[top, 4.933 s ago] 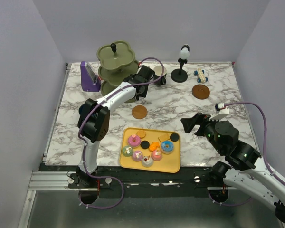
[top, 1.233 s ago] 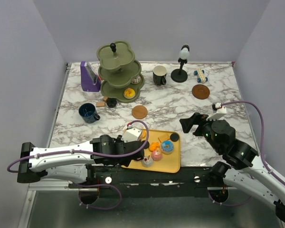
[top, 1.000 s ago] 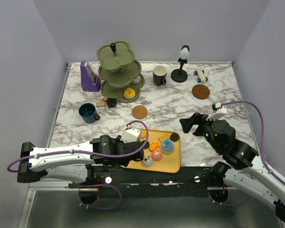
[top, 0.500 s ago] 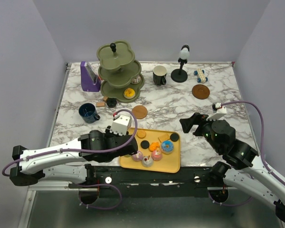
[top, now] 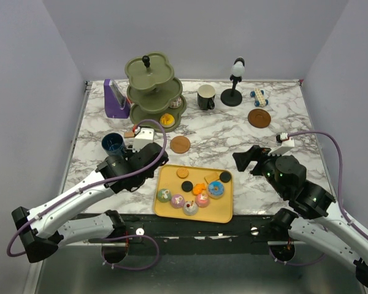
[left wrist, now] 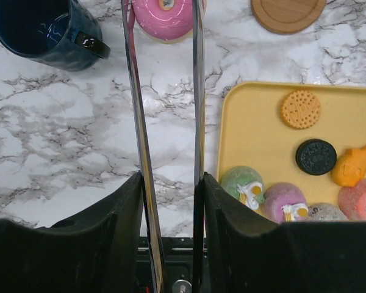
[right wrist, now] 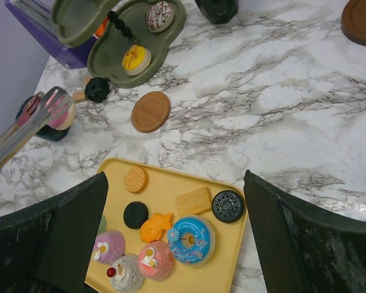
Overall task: Serve the afternoon tea
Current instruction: Pick up the desert from the tray, then place the desert on the desert table.
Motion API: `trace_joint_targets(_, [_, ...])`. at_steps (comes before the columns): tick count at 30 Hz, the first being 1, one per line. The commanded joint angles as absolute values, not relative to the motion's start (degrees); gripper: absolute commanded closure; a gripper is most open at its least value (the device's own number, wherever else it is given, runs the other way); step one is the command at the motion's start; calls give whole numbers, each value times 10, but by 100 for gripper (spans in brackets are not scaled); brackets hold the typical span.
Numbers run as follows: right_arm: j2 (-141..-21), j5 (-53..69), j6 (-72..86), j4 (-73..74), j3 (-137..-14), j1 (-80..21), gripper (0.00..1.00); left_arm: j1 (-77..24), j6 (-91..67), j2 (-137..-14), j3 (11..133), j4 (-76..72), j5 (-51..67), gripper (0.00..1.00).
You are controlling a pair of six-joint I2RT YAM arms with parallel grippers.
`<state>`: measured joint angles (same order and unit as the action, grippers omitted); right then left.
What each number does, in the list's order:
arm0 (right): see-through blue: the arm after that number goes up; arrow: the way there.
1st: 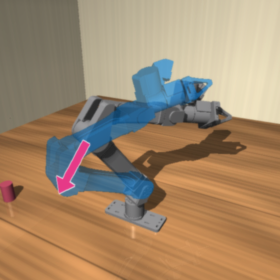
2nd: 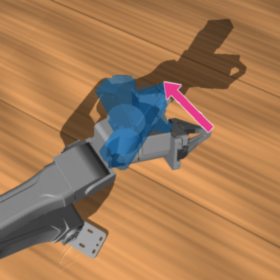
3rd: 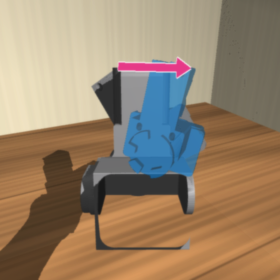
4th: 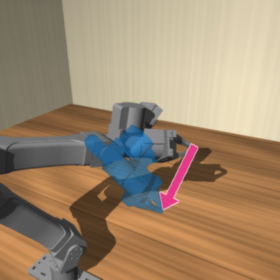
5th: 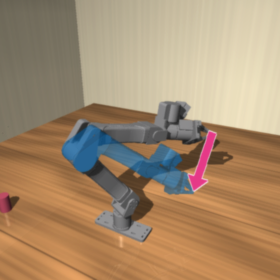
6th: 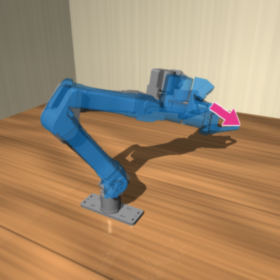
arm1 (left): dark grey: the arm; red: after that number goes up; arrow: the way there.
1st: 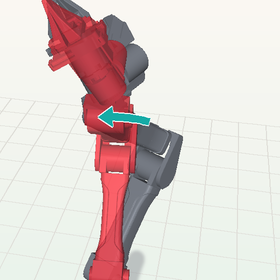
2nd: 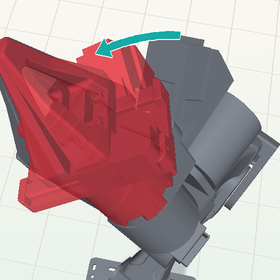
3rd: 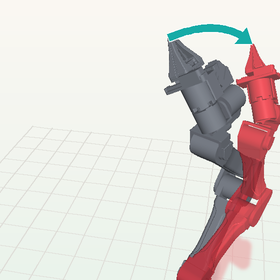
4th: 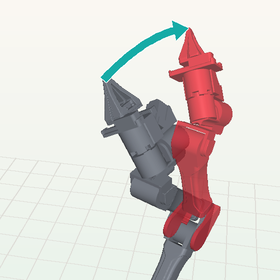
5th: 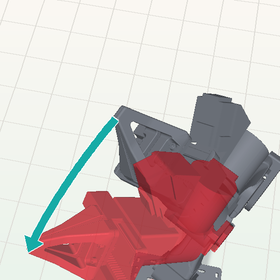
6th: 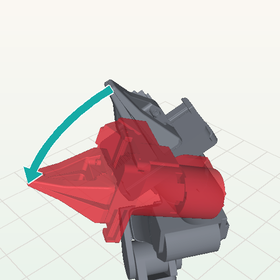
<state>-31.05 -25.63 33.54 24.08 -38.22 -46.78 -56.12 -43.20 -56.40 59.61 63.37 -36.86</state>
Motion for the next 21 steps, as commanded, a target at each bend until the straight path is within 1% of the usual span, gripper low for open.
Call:
trace_joint_targets(1, [-301, -247, 332, 236, -375, -470, 0, -513, -362, -579, 588, 560, -347, 69])
trace_joint_targets(10, [-300, -233, 331, 231, -374, -470, 0, -422, -311, -636, 587, 475, -329, 70])
trace_joint_targets(21, [-299, -220, 329, 228, -371, -470, 0, -346, -265, -708, 607, 402, -299, 70])
